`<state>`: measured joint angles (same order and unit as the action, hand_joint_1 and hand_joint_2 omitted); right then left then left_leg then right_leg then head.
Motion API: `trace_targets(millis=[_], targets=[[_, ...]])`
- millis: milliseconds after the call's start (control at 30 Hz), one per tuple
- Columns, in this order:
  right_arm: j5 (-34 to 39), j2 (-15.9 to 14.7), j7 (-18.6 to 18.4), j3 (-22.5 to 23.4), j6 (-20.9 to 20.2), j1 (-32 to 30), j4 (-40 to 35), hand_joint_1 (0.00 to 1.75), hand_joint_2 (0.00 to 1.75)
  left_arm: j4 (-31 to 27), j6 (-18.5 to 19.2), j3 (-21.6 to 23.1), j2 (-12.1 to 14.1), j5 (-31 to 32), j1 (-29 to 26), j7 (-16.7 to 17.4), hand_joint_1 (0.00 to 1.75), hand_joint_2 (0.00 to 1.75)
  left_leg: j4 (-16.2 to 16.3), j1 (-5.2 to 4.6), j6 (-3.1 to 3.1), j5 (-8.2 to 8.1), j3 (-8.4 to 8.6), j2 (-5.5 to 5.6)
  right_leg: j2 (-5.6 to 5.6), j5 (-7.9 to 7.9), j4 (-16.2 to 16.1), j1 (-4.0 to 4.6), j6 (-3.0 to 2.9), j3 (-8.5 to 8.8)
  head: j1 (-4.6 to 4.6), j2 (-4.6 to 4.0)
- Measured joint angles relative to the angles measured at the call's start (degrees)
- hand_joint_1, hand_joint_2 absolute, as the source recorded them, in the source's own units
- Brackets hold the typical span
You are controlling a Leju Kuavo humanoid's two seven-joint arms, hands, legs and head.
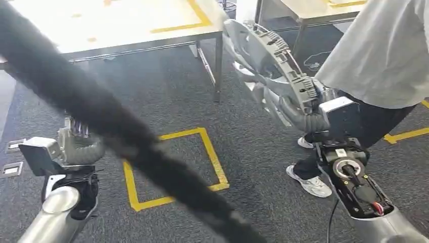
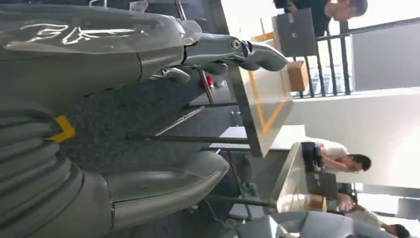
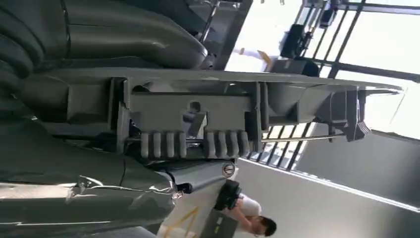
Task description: Take the parts from the cabinet and place them on the table.
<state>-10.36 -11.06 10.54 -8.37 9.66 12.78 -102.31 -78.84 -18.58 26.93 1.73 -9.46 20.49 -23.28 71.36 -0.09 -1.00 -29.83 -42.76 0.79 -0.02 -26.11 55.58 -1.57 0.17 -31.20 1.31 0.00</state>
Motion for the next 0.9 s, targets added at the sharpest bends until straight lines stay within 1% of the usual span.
trace_targets(millis=[33,67,100,133,167,200,233,267,300,333,367,400,433,500,533,567,600,633,667,700,733,767,833,867,900], targets=[[0.0,0.0,0.0,0.0,0.0,0.0,0.0,1.75,1.75,0.0,0.0,0.0,0.0,0.0,-0.2,0.0,0.00,1.75,2.8,0.15,-0.12,0.02,-2.42,-0.17,-0.03,-0.28,0.0,-0.01,-0.01,0.28,-0.20,0.00],[0.0,0.0,0.0,0.0,0.0,-0.2,0.0,1.75,1.75,0.0,0.0,0.0,0.0,0.0,-0.3,0.0,0.00,1.75,2.6,0.28,-0.16,1.49,-3.24,-0.26,-0.14,-0.60,0.0,-0.02,0.03,0.69,-0.50,0.00],[0.0,0.0,0.0,0.0,0.0,-0.2,0.0,1.75,1.75,0.0,0.0,0.0,0.0,0.0,-0.2,0.0,0.00,1.75,-0.4,0.34,-0.07,4.19,-2.53,-0.28,-0.26,-1.01,0.0,-0.02,0.09,1.24,-0.72,0.00],[0.4,0.0,0.0,0.0,0.0,-0.2,0.0,1.75,1.75,0.0,0.0,0.0,0.0,-0.1,-0.2,0.0,0.00,1.75,-5.6,0.34,0.19,7.68,-0.43,-0.30,-0.33,-1.44,0.0,-0.02,0.19,1.92,-0.92,0.00],[0.6,0.1,0.0,0.0,0.0,-0.1,0.0,1.75,1.75,0.0,0.0,0.0,0.0,-0.1,-0.1,0.0,0.00,1.75,-11.7,0.31,0.56,11.04,2.08,-0.45,-0.41,-1.95,0.0,-0.01,0.33,2.54,-1.05,0.00],[0.8,0.1,0.0,0.0,0.0,-0.1,0.0,1.75,1.75,0.0,0.0,0.0,0.0,-0.1,-0.1,0.0,0.00,1.75,-15.5,0.14,0.91,11.94,3.27,-0.83,-0.49,-2.29,-0.1,-0.02,0.51,2.69,-1.25,0.00],[1.0,0.1,0.1,0.0,0.0,-0.1,0.0,1.75,1.75,0.0,0.0,0.0,0.0,-0.1,0.0,0.0,0.00,1.75,-16.1,-0.34,1.02,11.01,4.12,-0.83,-0.41,-2.61,0.0,0.55,0.96,2.53,-1.47,0.00],[1.0,0.1,0.2,0.0,0.0,-0.1,0.0,1.75,1.75,0.0,0.0,0.0,0.0,-0.1,0.0,0.0,0.00,1.75,-16.1,-0.36,1.17,10.86,4.02,-0.77,-0.44,-2.71,-0.2,0.43,1.17,2.51,-1.24,0.00],[1.0,0.1,0.2,0.0,0.0,-0.1,0.0,1.75,1.75,0.0,0.0,0.0,0.0,-0.1,-0.1,0.0,0.00,1.75,-16.1,-0.60,1.47,10.49,4.01,-0.66,-0.47,-2.92,-0.3,0.34,1.51,2.74,-1.11,0.00],[1.0,0.1,0.2,0.1,0.1,-0.1,0.0,1.75,1.75,0.0,0.0,0.0,0.0,-0.1,-0.1,0.0,0.00,1.75,-16.2,-0.62,1.85,10.22,4.14,-0.60,-0.57,-3.07,-0.9,0.26,1.87,3.11,-1.16,0.00],[1.0,0.1,0.2,0.1,0.1,-0.2,0.0,1.75,1.75,-0.1,0.0,0.0,0.0,-0.1,0.0,0.0,0.00,1.75,-17.1,0.12,2.07,10.26,4.91,-0.54,-0.57,-3.61,-1.0,0.18,2.23,3.22,-1.14,0.00],[1.0,0.1,0.2,0.1,0.1,-0.1,0.0,1.75,1.75,-0.1,0.0,0.0,0.0,-0.1,0.0,-0.1,0.00,1.75,-17.4,0.01,2.35,10.01,5.53,-0.43,-0.41,-4.40,0.5,0.14,2.24,2.72,-0.75,0.00],[1.0,0.1,0.2,0.1,0.1,0.0,0.0,1.75,1.75,-0.1,0.0,0.0,-0.1,-0.1,0.2,-0.1,0.00,1.75,-17.4,0.02,2.77,9.73,5.92,-0.45,-0.24,-6.11,4.2,0.24,2.13,0.98,-0.38,0.00],[1.0,0.1,0.3,0.1,0.1,-0.1,0.0,1.75,1.75,0.0,0.0,0.0,-0.1,-0.1,0.0,-0.1,0.00,1.75,-17.4,-0.10,3.21,9.13,6.55,-0.36,-0.10,-9.48,14.2,0.40,2.21,-4.53,0.44,0.00],[1.0,0.1,0.3,0.1,0.1,-0.2,0.0,1.75,1.75,0.0,0.0,0.0,-0.1,-0.1,-0.2,-0.1,0.00,1.75,-17.4,-0.17,3.27,8.76,6.94,-0.24,-0.04,-10.06,18.1,0.46,2.34,-7.08,0.57,0.00],[1.0,0.1,0.2,0.1,0.1,-0.4,0.1,1.75,1.75,0.0,0.0,0.0,-0.1,-0.1,-0.4,-0.1,0.00,1.75,-17.3,-0.23,3.24,8.39,7.48,-0.08,-0.04,-8.99,19.0,0.45,2.43,-8.40,0.81,0.00],[1.0,0.1,0.2,0.1,0.1,-0.6,0.1,1.75,1.75,0.0,0.0,0.0,-0.1,-0.1,-0.4,-0.1,0.00,1.75,-17.3,-0.23,3.16,7.91,8.11,0.12,-0.06,-6.18,16.6,0.43,2.44,-8.09,0.98,0.00],[1.0,0.1,0.2,0.1,0.1,-0.6,0.1,1.75,1.75,0.0,0.0,0.0,-0.1,-0.1,-0.4,-0.1,0.00,1.75,-17.1,-0.21,3.01,7.44,8.72,0.29,-0.07,-2.81,12.2,0.41,2.38,-6.71,1.22,0.00],[1.0,0.1,0.2,0.2,0.1,-0.5,0.1,1.75,1.75,0.0,0.0,0.0,-0.2,-0.1,-0.3,-0.1,0.00,1.75,-16.9,-0.18,2.85,6.90,9.41,0.39,-0.06,0.83,6.7,0.39,2.30,-4.79,1.49,0.00],[1.0,0.1,0.2,0.2,0.1,-0.5,0.1,1.75,1.75,0.0,0.0,0.0,-0.2,-0.1,-0.3,-0.1,0.00,1.75,-16.7,-0.18,2.65,6.31,9.85,0.42,-0.02,3.04,2.1,0.41,2.14,-3.41,1.86,0.00],[1.0,0.1,0.3,0.1,0.1,-0.5,0.1,1.75,1.75,0.0,0.0,0.0,-0.2,-0.1,-0.1,-0.1,0.00,1.75,-16.5,-0.61,2.35,6.09,9.72,0.55,0.19,2.34,1.8,0.69,2.04,-2.64,1.70,-0.02],[1.0,0.1,0.3,0.2,0.1,-0.2,0.0,1.75,1.75,0.0,0.1,0.0,-0.2,-0.1,-0.1,0.0,0.00,1.75,-16.2,-0.55,2.14,6.16,9.25,0.65,0.16,1.52,0.3,0.70,1.63,-1.61,1.79,0.00],[1.0,0.1,0.2,0.2,0.1,-0.3,0.0,1.75,1.75,0.0,0.1,0.0,-0.2,-0.1,-0.2,0.0,0.00,1.75,-16.4,-0.46,1.93,6.26,9.10,0.65,0.26,1.45,0.6,0.93,1.21,-1.94,1.60,0.00],[1.0,0.1,0.2,0.2,0.1,-0.4,0.0,1.75,1.75,0.0,0.1,0.0,-0.2,-0.1,-0.1,0.0,0.00,1.75,-16.2,-0.72,1.59,5.97,9.17,0.70,0.30,1.54,0.2,0.36,0.94,-1.47,1.42,0.00],[1.0,0.1,0.2,0.2,0.1,-0.4,0.0,1.75,1.75,-0.1,0.0,0.0,-0.2,-0.1,-0.1,0.0,0.00,1.75,-15.2,-0.56,1.12,5.25,8.87,0.49,0.29,1.51,-0.1,0.21,0.73,-1.05,1.60,0.00]])
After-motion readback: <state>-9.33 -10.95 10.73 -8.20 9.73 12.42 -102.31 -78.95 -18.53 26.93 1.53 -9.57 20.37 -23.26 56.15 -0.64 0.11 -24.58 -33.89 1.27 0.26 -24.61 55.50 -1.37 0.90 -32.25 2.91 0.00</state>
